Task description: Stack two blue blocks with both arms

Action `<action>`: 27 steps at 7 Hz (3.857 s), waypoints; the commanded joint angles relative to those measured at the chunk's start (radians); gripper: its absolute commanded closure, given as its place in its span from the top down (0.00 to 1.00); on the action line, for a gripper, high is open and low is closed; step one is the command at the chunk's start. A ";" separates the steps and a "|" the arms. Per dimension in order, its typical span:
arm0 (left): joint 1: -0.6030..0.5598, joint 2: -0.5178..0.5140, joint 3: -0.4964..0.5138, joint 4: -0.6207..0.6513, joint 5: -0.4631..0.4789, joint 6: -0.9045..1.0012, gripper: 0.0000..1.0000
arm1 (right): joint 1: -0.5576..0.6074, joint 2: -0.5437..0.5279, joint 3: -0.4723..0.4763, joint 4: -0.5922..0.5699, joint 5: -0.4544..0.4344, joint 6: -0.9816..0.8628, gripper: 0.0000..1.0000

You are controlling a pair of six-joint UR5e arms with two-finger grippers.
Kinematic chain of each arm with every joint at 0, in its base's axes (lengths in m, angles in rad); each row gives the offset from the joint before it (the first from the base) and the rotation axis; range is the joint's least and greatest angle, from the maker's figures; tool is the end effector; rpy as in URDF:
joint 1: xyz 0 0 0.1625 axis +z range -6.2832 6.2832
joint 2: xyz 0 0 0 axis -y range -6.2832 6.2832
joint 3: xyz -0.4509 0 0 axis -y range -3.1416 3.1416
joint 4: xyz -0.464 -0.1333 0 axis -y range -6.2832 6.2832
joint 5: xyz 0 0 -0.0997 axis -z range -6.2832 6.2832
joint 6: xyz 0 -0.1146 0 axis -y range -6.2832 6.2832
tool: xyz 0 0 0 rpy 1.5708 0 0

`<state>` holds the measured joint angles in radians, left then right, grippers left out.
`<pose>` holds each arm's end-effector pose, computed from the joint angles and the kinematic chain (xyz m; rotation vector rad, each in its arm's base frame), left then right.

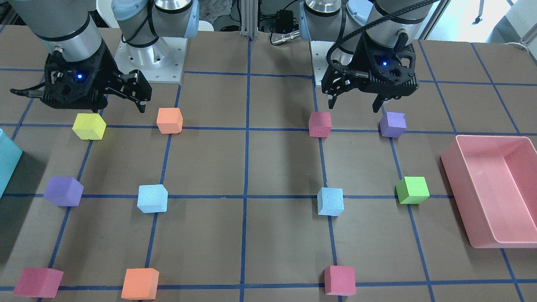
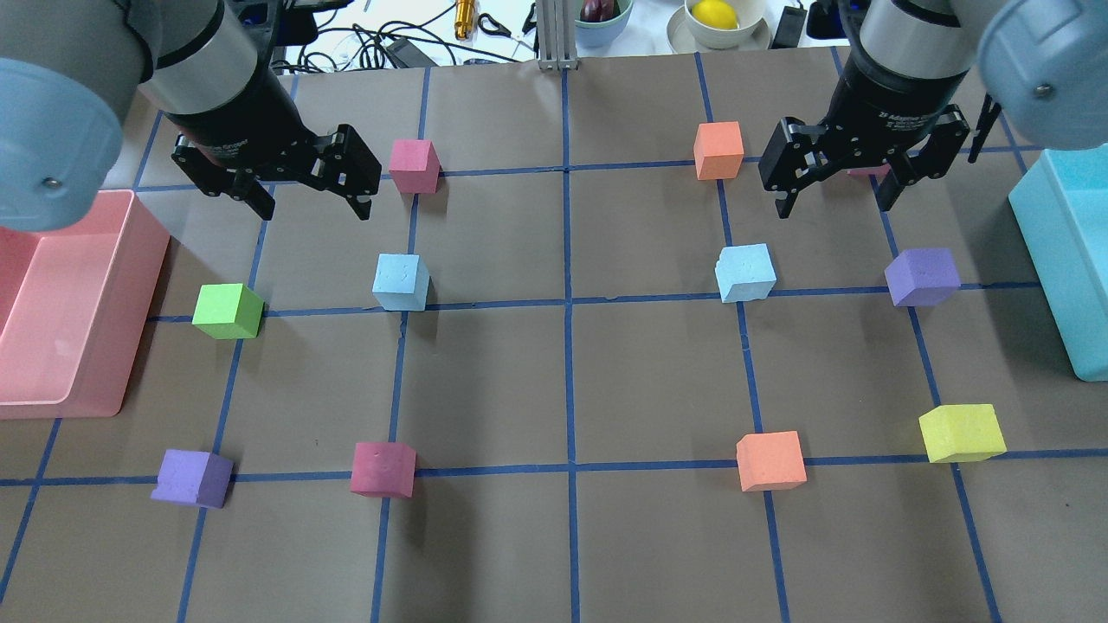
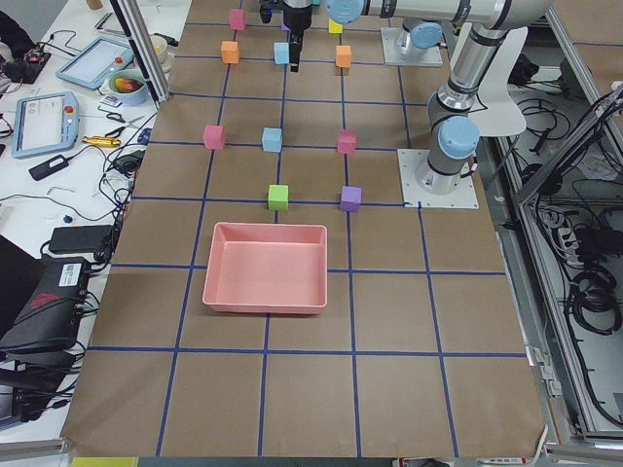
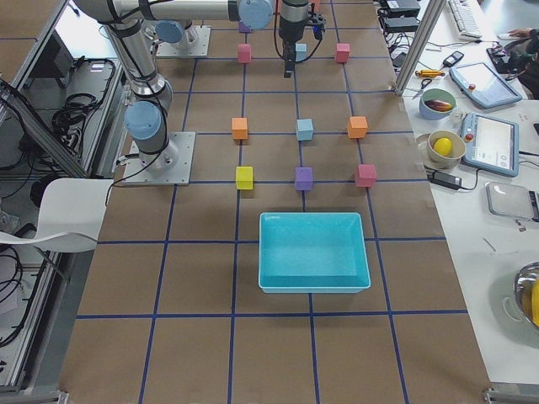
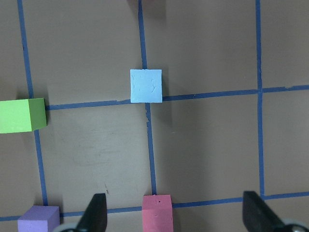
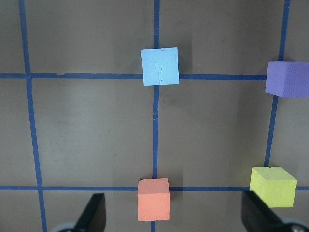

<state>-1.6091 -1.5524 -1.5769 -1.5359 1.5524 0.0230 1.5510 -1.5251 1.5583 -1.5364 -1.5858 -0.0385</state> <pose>-0.1568 -0.5551 0.5093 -0.0964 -3.1205 0.0735 0.1202 -0.5786 0.4765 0.0300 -3.1266 -0.1064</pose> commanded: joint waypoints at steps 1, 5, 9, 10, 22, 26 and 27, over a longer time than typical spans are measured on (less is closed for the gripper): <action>0.000 0.000 0.000 0.000 0.000 0.000 1.00 | -0.003 0.130 0.002 -0.194 0.003 -0.017 1.00; 0.000 0.000 0.000 0.000 0.000 0.000 1.00 | -0.002 0.324 0.020 -0.364 0.003 -0.112 1.00; 0.000 0.000 0.000 0.000 0.000 0.002 1.00 | -0.002 0.359 0.198 -0.567 0.003 -0.119 1.00; 0.000 0.000 0.000 0.000 0.000 0.002 1.00 | -0.002 0.371 0.219 -0.608 0.006 -0.113 1.00; 0.000 0.000 0.000 0.000 0.000 0.002 1.00 | 0.134 0.457 -0.068 -0.494 0.082 0.206 0.04; 0.000 0.000 0.000 0.000 0.000 0.002 1.00 | 0.282 0.667 -0.296 -0.487 0.075 0.359 0.08; 0.000 0.000 0.000 0.000 0.000 0.002 1.00 | 0.284 0.672 -0.297 -0.487 0.078 0.358 0.09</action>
<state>-1.6092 -1.5524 -1.5769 -1.5355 1.5524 0.0245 1.8228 -0.8747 1.2769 -2.0226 -1.5102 0.3134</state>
